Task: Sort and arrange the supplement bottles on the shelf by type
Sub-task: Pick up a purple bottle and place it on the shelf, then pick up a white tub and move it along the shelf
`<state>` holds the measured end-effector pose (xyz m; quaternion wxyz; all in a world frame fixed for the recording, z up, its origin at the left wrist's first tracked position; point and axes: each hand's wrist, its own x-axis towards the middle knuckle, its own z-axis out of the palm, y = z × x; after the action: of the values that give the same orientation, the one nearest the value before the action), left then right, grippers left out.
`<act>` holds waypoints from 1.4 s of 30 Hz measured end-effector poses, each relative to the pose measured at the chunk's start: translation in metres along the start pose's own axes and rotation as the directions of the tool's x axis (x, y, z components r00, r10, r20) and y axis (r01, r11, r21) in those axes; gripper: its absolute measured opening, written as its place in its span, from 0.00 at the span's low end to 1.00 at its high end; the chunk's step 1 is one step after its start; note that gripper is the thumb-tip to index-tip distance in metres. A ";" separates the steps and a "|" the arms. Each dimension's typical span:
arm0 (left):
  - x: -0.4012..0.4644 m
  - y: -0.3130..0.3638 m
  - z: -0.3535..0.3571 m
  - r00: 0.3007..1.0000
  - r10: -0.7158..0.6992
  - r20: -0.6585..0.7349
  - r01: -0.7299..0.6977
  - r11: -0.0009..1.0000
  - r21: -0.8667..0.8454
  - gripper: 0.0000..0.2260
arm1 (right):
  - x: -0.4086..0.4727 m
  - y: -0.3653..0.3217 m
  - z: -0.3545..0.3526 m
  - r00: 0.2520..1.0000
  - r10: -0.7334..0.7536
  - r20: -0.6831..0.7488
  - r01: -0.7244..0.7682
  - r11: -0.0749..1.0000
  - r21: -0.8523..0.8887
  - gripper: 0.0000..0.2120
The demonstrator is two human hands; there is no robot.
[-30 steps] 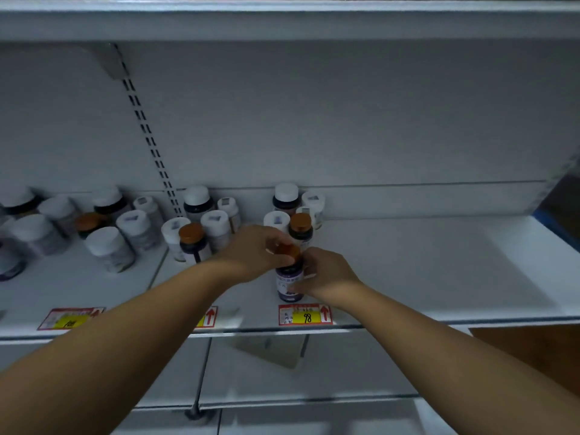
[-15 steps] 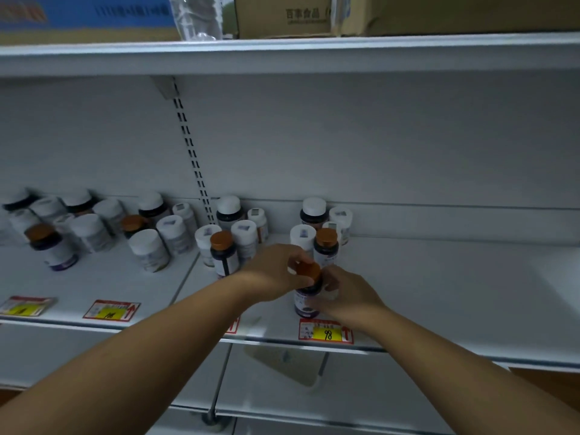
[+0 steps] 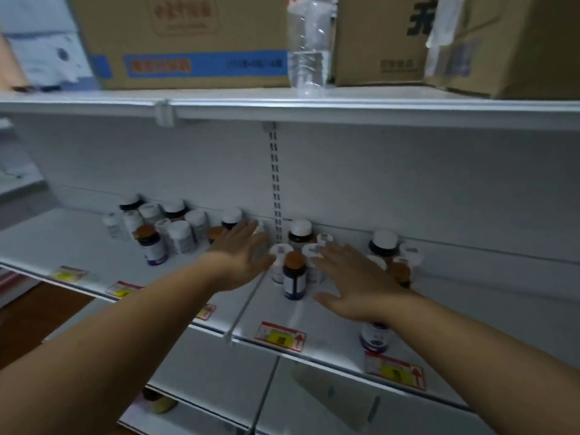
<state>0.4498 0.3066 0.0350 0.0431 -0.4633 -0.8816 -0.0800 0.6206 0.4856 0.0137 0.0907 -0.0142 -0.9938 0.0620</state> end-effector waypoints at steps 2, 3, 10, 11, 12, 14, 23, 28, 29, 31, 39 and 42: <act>-0.022 -0.033 -0.007 1.000 0.007 -0.023 -0.008 1.000 -0.012 0.36 | 0.022 -0.028 0.010 0.999 -0.035 0.008 0.034 0.999 0.017 0.34; -0.032 -0.051 -0.009 1.000 -0.016 -0.015 0.016 0.999 -0.037 0.35 | 0.033 -0.043 0.016 0.999 -0.042 0.031 0.041 0.999 0.009 0.34; -0.097 -0.182 -0.024 0.989 -0.146 0.039 0.146 0.989 -0.002 0.28 | 0.109 -0.154 0.059 0.991 -0.017 0.133 0.015 1.000 0.022 0.33; -0.104 -0.198 -0.026 0.988 -0.151 0.039 0.152 0.988 -0.013 0.28 | 0.120 -0.169 0.064 0.990 -0.018 0.140 0.013 0.999 0.035 0.33; -0.110 -0.214 -0.028 0.986 -0.159 0.049 0.160 0.987 -0.022 0.28 | 0.129 -0.183 0.068 0.990 -0.022 0.142 0.015 0.999 0.046 0.32; -0.119 -0.243 -0.030 0.981 -0.176 0.081 0.178 0.984 -0.027 0.28 | 0.147 -0.208 0.078 0.991 -0.028 0.130 0.020 0.998 0.061 0.31; -0.111 -0.343 -0.015 0.962 -0.249 0.113 0.259 0.962 -0.089 0.27 | 0.234 -0.270 0.120 0.987 -0.080 0.139 0.053 0.981 0.189 0.31; -0.073 -0.394 -0.007 0.959 -0.255 0.121 0.262 0.964 -0.042 0.23 | 0.299 -0.287 0.138 0.987 -0.121 0.102 0.082 0.944 0.321 0.30; -0.064 -0.404 -0.007 0.961 -0.252 0.118 0.257 0.966 -0.036 0.23 | 0.312 -0.288 0.142 0.985 -0.125 0.116 0.078 0.934 0.347 0.30; -0.048 -0.422 -0.006 0.963 -0.251 0.097 0.256 0.966 -0.042 0.24 | 0.337 -0.289 0.148 0.978 -0.137 0.157 0.071 0.927 0.368 0.31; 0.012 -0.476 -0.002 0.963 -0.268 0.038 0.270 0.948 -0.170 0.28 | 0.393 -0.290 0.167 0.989 -0.061 0.137 -0.012 0.877 0.481 0.30; 0.033 -0.492 -0.002 0.978 -0.209 -0.008 0.197 0.936 -0.292 0.24 | 0.404 -0.294 0.172 0.991 -0.004 0.136 -0.060 0.887 0.457 0.30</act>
<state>0.0258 0.0589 -0.0082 -0.0164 -0.3695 -0.9024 -0.2211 0.1868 0.1893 -0.0454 0.0239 -0.0026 -0.9544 0.2977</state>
